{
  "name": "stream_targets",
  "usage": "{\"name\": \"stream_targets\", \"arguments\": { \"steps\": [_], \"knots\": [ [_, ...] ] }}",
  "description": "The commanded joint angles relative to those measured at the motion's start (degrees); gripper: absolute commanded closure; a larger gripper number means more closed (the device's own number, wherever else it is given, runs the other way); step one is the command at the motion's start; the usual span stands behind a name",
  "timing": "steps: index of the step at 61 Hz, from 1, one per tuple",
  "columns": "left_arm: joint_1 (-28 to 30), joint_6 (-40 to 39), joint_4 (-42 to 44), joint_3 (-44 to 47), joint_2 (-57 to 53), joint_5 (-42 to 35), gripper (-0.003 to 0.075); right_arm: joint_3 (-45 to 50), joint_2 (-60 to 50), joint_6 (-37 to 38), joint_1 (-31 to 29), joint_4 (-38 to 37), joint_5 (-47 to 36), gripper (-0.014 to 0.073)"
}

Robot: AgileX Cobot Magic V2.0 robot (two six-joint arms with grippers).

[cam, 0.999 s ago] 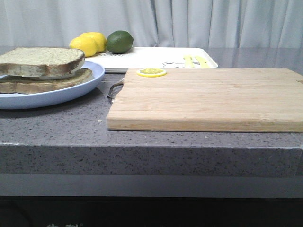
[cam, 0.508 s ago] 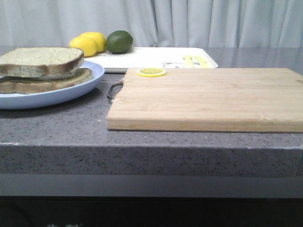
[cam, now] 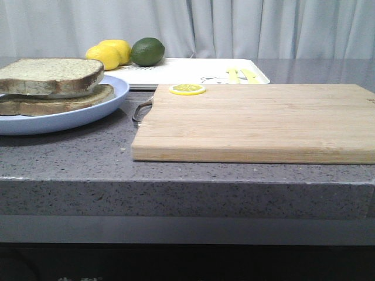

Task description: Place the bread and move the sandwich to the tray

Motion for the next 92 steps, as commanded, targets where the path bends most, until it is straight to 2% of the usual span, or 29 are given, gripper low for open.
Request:
{"name": "stream_targets", "arguments": {
  "steps": [1,13,19,26,76,82,92],
  "knots": [
    [4.68,6.30,-11.03,-4.19,3.80,-0.63,0.0332,-1.13,0.05,-0.15,-0.25,-0.05,-3.74,0.0200],
    [11.45,12.84,-24.99,-6.56,12.49,0.45,0.0332,-1.13,0.05,-0.15,-0.25,-0.05,-3.74,0.0200],
    [12.16,16.65,-30.95,-6.59,15.15,0.45,0.0332,-1.13,0.05,-0.15,-0.25,-0.05,-3.74,0.0200],
    [12.16,18.25,-34.16,-6.59,17.13,0.31,0.0332,-1.13,0.05,-0.15,-0.25,-0.05,-3.74,0.0200],
    [11.84,20.27,-37.08,-6.59,23.15,2.37,0.0337,-1.13,0.05,-0.15,-0.25,-0.05,-3.74,0.0200],
    [11.04,20.76,-37.08,-6.59,23.15,2.37,0.0377,-1.13,0.05,-0.15,-0.25,-0.05,-3.74,0.0200],
    [10.01,21.42,-37.08,-6.59,23.15,2.26,0.0517,-1.13,0.05,-0.15,-0.25,-0.05,-3.74,0.0200]
  ]
}}
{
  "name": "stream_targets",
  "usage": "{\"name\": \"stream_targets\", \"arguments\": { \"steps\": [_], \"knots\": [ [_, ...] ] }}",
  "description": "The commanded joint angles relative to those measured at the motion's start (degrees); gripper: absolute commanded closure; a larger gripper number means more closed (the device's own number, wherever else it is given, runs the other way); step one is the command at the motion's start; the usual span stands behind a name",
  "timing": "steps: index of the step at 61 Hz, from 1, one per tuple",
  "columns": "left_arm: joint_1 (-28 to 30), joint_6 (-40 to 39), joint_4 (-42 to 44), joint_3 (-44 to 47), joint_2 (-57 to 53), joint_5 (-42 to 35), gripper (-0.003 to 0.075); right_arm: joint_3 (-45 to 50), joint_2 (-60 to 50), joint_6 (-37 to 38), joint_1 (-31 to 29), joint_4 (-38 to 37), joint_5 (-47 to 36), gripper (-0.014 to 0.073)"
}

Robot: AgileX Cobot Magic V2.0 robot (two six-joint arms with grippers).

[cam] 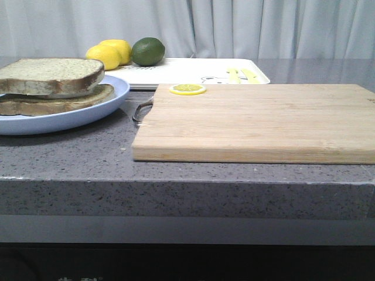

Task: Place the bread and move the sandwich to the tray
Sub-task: 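Grasp the rim of the blue plate with the left gripper, then lift the plate with the left gripper and carry it onto the white tray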

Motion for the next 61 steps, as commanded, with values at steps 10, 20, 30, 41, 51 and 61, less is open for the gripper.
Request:
{"name": "stream_targets", "arguments": {
  "steps": [10,20,30,41,51,61],
  "knots": [
    [-0.89,0.50,-2.69,-1.84,-2.31,-0.01,0.0632,-1.13,0.05,-0.15,-0.25,-0.05,-3.83,0.0200],
    [-0.89,0.56,-2.69,-1.84,-2.31,-0.05,0.0732,-1.13,0.05,-0.15,-0.25,-0.05,-3.83,0.0200],
    [-0.89,0.56,-3.48,-1.84,-2.31,0.08,0.0741,-1.13,0.05,-0.15,-0.25,-0.05,-3.83,0.0200],
    [-0.89,0.63,-5.43,-1.84,-3.83,0.59,0.0741,-1.13,0.05,-0.15,-0.25,-0.05,-3.83,0.0200],
    [-0.89,0.63,-8.09,-1.94,-6.29,0.59,0.0741,-1.13,0.05,-0.15,-0.25,-0.05,-3.83,0.0200],
    [-1.46,0.63,-12.58,-2.58,-7.31,0.27,0.0741,-1.13,0.05,-0.15,-0.25,-0.05,-3.83,0.0200]
  ]
}}
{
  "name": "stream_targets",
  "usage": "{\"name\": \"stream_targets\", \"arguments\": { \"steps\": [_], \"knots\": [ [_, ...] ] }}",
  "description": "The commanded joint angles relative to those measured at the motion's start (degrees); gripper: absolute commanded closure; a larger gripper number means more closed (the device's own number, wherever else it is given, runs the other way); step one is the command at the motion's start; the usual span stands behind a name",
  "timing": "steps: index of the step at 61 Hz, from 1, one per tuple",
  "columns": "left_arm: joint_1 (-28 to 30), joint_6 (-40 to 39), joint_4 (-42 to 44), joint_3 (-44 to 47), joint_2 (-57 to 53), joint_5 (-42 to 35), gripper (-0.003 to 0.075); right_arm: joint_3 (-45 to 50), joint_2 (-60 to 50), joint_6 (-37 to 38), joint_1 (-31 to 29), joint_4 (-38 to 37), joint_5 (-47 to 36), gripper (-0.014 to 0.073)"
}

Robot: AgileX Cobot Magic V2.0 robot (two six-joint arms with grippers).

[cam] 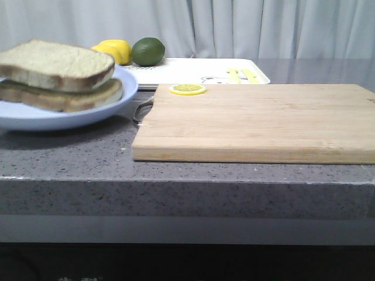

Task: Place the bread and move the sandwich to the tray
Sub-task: 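Lift the plate with the left gripper and carry it onto the white tray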

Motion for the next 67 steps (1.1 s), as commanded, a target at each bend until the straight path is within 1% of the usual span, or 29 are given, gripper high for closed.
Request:
{"name": "stream_targets", "arguments": {
  "steps": [1,12,20,24,26,32,43,50,60,67],
  "knots": [
    [-0.94,-0.24,-7.81,-2.76,-3.54,0.05,0.0741,-1.13,0.05,-0.15,-0.25,-0.05,-3.83,0.0200],
    [-5.25,-0.74,-7.81,-7.96,-3.54,-1.53,0.0741,-1.13,0.05,-0.15,-0.25,-0.05,-3.83,0.0200],
    [-9.08,-3.97,-7.69,-13.76,-1.88,-3.25,0.0741,-1.13,0.05,-0.15,-0.25,-0.05,-3.83,0.0200],
    [-11.26,-5.67,-7.33,-17.67,0.40,-3.36,0.0741,-1.13,0.05,-0.15,-0.25,-0.05,-3.83,0.0200],
    [-12.48,-7.21,-6.81,-21.12,2.27,-3.05,0.0741,-1.13,0.05,-0.15,-0.25,-0.05,-3.83,0.0200],
    [-14.49,-10.09,-6.49,-27.67,7.02,-2.50,0.0741,-1.13,0.05,-0.15,-0.25,-0.05,-3.83,0.0200],
    [-16.21,-15.93,-6.49,-38.75,15.49,-2.88,0.0741,-1.13,0.05,-0.15,-0.25,-0.05,-3.83,0.0200],
    [-16.19,-19.05,-6.49,-44.78,20.62,-3.10,0.0741,-1.13,0.05,-0.15,-0.25,-0.05,-3.83,0.0200],
    [-16.19,-21.99,-6.49,-49.50,26.00,-3.10,0.0741,-1.13,0.05,-0.15,-0.25,-0.05,-3.82,0.0200],
    [-16.19,-23.24,-6.49,-50.71,28.46,-3.10,0.0741,-1.13,0.05,-0.15,-0.25,-0.05,-3.82,0.0200]
  ]
}}
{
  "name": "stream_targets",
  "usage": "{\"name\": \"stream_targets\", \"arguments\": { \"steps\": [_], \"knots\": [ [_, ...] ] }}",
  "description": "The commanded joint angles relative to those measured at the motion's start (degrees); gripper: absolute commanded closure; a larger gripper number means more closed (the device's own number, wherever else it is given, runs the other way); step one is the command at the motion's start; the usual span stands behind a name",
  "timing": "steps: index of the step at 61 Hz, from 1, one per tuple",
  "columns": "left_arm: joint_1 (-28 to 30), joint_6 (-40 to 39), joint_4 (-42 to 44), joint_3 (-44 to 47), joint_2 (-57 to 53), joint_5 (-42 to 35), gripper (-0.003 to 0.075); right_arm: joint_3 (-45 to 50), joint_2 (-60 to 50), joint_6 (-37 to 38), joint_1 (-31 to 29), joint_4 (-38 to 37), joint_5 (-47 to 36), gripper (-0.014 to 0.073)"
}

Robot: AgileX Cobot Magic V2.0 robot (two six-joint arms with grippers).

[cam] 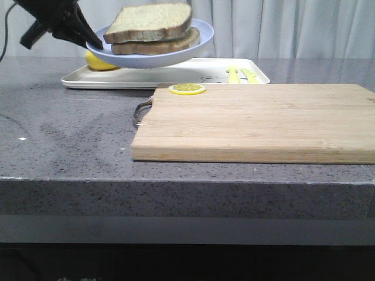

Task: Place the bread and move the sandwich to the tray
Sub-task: 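Lift the plate with the left gripper and carry it onto the white tray, then lower the plate onto the tray and open the left gripper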

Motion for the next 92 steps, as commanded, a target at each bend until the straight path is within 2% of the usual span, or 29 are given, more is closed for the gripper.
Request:
{"name": "stream_targets", "arguments": {
  "steps": [1,22,27,61,77,92],
  "knots": [
    [-0.33,-1.82,-5.22,-2.96,-2.98,-2.30,0.0741,-1.13,0.05,-0.15,-0.25,-0.05,-3.82,0.0200],
    [-0.33,-2.23,-5.22,-2.96,-2.48,-1.95,0.0736,-1.13,0.05,-0.15,-0.25,-0.05,-3.82,0.0200],
    [-0.33,-3.09,-5.22,-2.96,-2.48,-1.95,0.0713,-1.13,0.05,-0.15,-0.25,-0.05,-3.82,0.0200],
    [-0.33,-3.09,-5.22,-2.96,-2.48,-1.60,0.0337,-1.13,0.05,-0.15,-0.25,-0.05,-3.82,0.0200],
    [1.05,-2.40,-4.71,-2.96,-5.52,1.32,0.0332,-1.13,0.05,-0.15,-0.25,-0.05,-3.82,0.0200],
    [1.07,0.16,5.78,-2.96,-12.78,4.84,0.0332,-1.13,0.05,-0.15,-0.25,-0.05,-3.82,0.0200]
  ]
}}
